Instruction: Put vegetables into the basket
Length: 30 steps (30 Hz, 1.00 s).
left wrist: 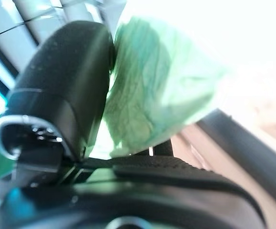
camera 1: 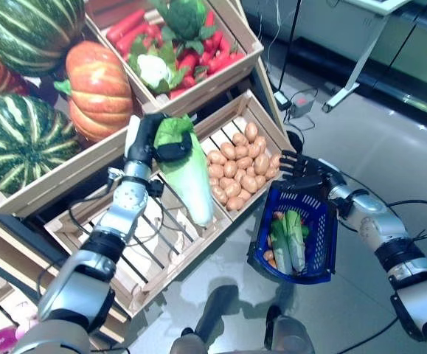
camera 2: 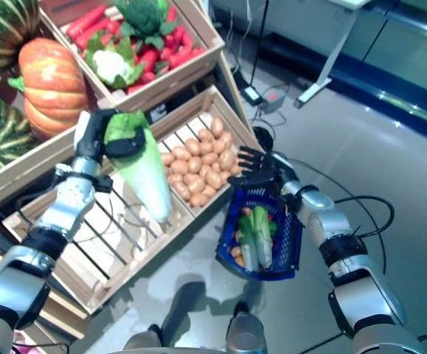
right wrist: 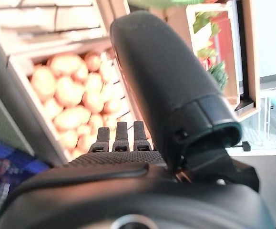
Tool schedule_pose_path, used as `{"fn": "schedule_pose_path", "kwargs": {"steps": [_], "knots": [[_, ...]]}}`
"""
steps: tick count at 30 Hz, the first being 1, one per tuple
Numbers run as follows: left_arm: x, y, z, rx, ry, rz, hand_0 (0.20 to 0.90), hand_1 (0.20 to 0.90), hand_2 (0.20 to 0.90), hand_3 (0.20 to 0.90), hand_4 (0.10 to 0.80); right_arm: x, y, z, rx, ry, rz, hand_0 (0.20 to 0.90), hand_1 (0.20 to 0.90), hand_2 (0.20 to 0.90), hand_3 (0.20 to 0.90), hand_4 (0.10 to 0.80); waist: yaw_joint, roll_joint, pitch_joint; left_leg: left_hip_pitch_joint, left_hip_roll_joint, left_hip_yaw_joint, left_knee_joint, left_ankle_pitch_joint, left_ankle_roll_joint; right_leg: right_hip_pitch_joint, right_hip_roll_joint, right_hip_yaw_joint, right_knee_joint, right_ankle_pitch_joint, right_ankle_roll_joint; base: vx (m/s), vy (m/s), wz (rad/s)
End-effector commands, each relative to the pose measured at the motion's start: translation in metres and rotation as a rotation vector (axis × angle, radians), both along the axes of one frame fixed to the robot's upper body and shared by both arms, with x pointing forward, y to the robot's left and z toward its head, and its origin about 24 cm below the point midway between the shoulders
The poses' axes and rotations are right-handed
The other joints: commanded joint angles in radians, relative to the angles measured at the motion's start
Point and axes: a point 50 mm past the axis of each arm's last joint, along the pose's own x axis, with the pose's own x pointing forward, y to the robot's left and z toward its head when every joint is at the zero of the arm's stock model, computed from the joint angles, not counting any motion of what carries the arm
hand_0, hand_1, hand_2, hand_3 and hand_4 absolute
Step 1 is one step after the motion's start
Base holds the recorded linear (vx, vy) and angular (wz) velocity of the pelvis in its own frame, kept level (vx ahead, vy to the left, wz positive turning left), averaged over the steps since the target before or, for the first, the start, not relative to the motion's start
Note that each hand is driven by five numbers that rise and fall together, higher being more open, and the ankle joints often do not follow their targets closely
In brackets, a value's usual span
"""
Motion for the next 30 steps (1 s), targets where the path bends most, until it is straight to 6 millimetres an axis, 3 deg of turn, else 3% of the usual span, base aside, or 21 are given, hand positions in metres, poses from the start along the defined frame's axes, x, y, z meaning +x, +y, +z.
{"fn": "schedule_pose_path", "kwargs": {"steps": [1, 4, 12, 19, 24, 30], "knots": [[-0.006, 0.003, 0.034, -0.229, -0.166, -0.09, 0.3, 0.3, 0.3, 0.3, 0.4, -0.007, 0.016, 0.0, 0.188, 0.012, 0.108, 0.9, 0.9, 0.9, 0.9, 0.8, 0.024, -0.037, -0.162, -0.062, -0.026, -0.018, -0.077, 0.115, 0.016, 0.125, -0.023, 0.002, -0.176, 0.068, -0.001, 0.05, -0.003, -0.03], [-0.014, -0.01, 0.031, -0.303, -0.173, -0.16, 0.3, 0.3, 0.3, 0.3, 0.4, -0.014, 0.03, -0.004, 0.262, 0.061, 0.187, 0.9, 0.9, 0.9, 0.9, 0.8, 0.029, -0.037, -0.174, -0.035, -0.032, -0.021, -0.135, 0.131, 0.014, 0.147, -0.014, -0.009, -0.215, 0.085, 0.004, -0.002, -0.007, 0.01], [-0.023, -0.038, 0.033, -0.29, -0.189, -0.313, 0.3, 0.3, 0.3, 0.3, 0.4, -0.024, 0.06, -0.001, 0.324, 0.1, 0.336, 0.9, 0.9, 0.9, 0.9, 0.8, 0.035, -0.047, -0.181, -0.016, -0.043, -0.031, -0.161, 0.124, 0.02, 0.156, -0.001, -0.002, -0.233, 0.089, 0.003, -0.011, -0.015, 0.04], [-0.025, -0.057, 0.021, -0.31, -0.131, -0.42, 0.3, 0.3, 0.3, 0.3, 0.4, -0.021, 0.074, 0.003, 0.338, 0.085, 0.345, 0.9, 0.9, 0.9, 0.9, 0.8, 0.036, -0.052, -0.179, 0.007, -0.043, -0.03, -0.162, 0.116, 0.024, 0.171, 0.004, 0.006, -0.23, 0.084, -0.001, 0.025, -0.015, 0.08], [-0.032, -0.071, 0.012, -0.321, -0.089, -0.503, 0.3, 0.3, 0.3, 0.3, 0.4, -0.021, 0.087, 0.0, 0.316, 0.087, 0.361, 0.9, 0.9, 0.9, 0.9, 0.8, 0.043, -0.053, -0.181, 0.017, -0.045, -0.033, -0.164, 0.111, 0.026, 0.179, 0.007, 0.014, -0.234, 0.083, -0.002, 0.046, -0.015, 0.03], [-0.036, -0.081, 0.009, -0.333, -0.069, -0.524, 0.3, 0.3, 0.3, 0.3, 0.4, -0.016, 0.091, -0.002, 0.15, 0.049, 0.271, 0.9, 0.9, 0.9, 0.9, 0.8, 0.047, -0.054, -0.174, 0.026, -0.046, -0.033, -0.164, 0.11, 0.028, 0.187, 0.007, 0.023, -0.234, 0.083, -0.004, 0.038, -0.01, -0.02]]}}
